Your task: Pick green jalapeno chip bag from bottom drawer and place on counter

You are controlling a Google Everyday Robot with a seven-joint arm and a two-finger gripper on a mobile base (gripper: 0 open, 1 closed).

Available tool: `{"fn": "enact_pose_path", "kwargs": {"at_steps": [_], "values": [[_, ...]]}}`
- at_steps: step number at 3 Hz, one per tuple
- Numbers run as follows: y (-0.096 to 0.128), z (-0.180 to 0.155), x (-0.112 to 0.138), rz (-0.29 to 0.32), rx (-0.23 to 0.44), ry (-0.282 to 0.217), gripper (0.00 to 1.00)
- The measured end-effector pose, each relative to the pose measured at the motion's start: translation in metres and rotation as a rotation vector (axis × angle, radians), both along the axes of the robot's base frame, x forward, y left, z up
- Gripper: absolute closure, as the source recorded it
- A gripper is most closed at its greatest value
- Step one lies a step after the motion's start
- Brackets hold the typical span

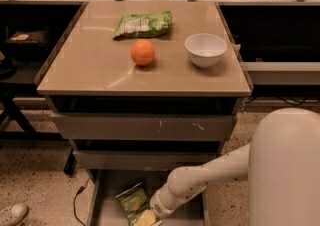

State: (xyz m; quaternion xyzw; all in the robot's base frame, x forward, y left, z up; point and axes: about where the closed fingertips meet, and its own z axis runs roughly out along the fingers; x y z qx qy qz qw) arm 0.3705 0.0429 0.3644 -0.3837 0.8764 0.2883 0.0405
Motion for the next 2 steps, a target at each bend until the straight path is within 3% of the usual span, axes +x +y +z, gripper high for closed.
{"fn": "enact_pose_path", "kwargs": {"at_steps": [2], "values": [[0.034, -0.094, 0.043, -0.114, 0.085, -0.023, 0.00]]}}
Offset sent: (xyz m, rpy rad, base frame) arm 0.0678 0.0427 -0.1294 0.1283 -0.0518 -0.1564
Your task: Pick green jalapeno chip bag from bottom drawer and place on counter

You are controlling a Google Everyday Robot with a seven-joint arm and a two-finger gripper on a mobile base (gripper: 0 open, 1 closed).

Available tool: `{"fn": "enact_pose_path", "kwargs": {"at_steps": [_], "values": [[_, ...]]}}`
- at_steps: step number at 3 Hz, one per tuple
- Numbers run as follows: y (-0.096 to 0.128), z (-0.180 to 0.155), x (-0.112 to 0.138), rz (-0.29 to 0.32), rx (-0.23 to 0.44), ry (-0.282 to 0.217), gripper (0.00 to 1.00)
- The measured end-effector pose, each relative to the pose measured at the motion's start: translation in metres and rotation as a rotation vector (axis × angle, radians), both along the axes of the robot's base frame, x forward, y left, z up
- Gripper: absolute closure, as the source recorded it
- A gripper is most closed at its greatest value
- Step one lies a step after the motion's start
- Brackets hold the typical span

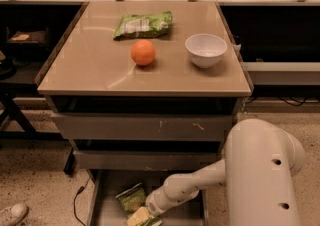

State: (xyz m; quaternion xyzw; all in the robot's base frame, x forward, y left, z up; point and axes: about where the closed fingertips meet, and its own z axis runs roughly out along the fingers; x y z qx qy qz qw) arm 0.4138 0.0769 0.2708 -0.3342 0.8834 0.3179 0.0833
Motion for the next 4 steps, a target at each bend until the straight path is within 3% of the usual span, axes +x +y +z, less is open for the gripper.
{"fn": "enact_pose_path", "kwargs": {"at_steps": [1, 3, 4], "values": [[0.000, 0.000, 0.000, 0.000, 0.000, 0.000, 0.00], [0.029, -0.033, 0.029, -0.020, 0.046, -0.131, 0.00], [0.036, -0.056, 0.038, -0.044, 0.057, -0.157, 0.00]]}}
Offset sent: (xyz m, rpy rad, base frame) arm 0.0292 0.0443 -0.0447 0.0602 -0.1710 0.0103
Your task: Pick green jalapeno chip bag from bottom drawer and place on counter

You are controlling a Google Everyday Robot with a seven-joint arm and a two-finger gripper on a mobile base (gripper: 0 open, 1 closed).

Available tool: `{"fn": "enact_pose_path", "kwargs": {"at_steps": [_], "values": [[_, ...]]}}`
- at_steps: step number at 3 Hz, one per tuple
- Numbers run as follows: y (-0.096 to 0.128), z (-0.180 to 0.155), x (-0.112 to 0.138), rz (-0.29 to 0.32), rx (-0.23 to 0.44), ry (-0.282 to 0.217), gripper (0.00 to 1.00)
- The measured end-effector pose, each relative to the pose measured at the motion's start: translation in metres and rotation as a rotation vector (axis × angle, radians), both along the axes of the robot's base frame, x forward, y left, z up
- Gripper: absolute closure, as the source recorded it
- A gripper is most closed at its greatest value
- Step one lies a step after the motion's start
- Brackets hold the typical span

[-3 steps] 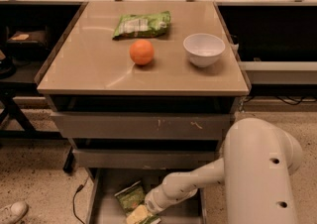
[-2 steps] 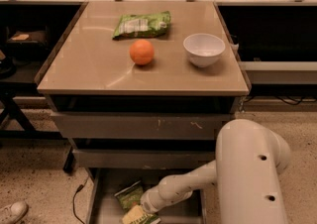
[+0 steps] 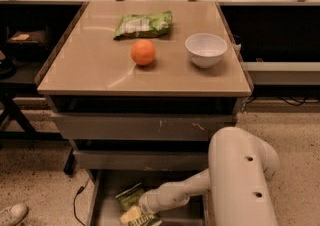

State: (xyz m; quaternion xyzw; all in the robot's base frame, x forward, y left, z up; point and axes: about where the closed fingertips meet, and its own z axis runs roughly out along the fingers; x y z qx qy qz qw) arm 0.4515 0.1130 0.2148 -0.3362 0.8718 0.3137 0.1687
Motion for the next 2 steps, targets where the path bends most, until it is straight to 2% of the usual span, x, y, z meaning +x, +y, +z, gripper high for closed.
{"fn": "enact_pose_path", "kwargs": {"at_steps": [2], "values": [[-0.003, -0.040, 0.003, -0.063, -0.005, 0.005, 0.00]]}}
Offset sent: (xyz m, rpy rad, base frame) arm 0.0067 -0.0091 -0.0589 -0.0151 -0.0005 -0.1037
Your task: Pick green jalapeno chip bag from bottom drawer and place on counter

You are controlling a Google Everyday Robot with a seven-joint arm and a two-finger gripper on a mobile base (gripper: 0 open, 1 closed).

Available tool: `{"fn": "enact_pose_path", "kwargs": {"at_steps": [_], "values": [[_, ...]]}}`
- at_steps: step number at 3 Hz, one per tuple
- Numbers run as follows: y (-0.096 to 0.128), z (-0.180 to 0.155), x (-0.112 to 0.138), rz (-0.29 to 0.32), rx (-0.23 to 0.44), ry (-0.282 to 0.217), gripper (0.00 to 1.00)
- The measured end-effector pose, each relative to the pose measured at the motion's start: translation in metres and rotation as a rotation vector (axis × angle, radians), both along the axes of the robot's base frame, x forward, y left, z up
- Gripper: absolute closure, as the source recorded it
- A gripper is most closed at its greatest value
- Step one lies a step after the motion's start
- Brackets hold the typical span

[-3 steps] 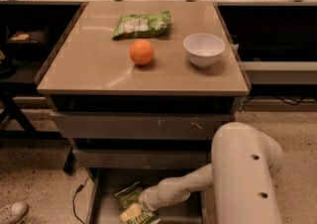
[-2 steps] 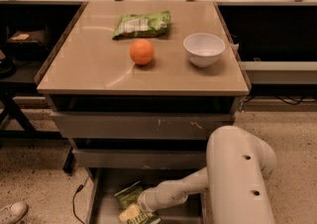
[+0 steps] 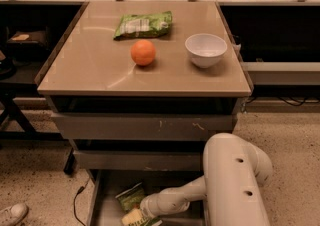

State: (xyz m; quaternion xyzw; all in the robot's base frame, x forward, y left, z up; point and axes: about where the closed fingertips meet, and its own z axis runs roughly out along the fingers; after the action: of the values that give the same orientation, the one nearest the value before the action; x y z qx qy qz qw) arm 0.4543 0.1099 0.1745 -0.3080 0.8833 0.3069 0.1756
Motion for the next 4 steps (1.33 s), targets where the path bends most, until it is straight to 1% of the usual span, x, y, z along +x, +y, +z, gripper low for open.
{"fn": "enact_pose_path", "kwargs": {"at_steps": [2, 3, 4], "values": [[-0.007, -0.020, -0.023, -0.039, -0.004, 0.005, 0.00], [-0.007, -0.020, -0.023, -0.039, -0.004, 0.005, 0.00], [-0.005, -0.029, -0.024, -0.033, 0.008, 0.023, 0.00]]}}
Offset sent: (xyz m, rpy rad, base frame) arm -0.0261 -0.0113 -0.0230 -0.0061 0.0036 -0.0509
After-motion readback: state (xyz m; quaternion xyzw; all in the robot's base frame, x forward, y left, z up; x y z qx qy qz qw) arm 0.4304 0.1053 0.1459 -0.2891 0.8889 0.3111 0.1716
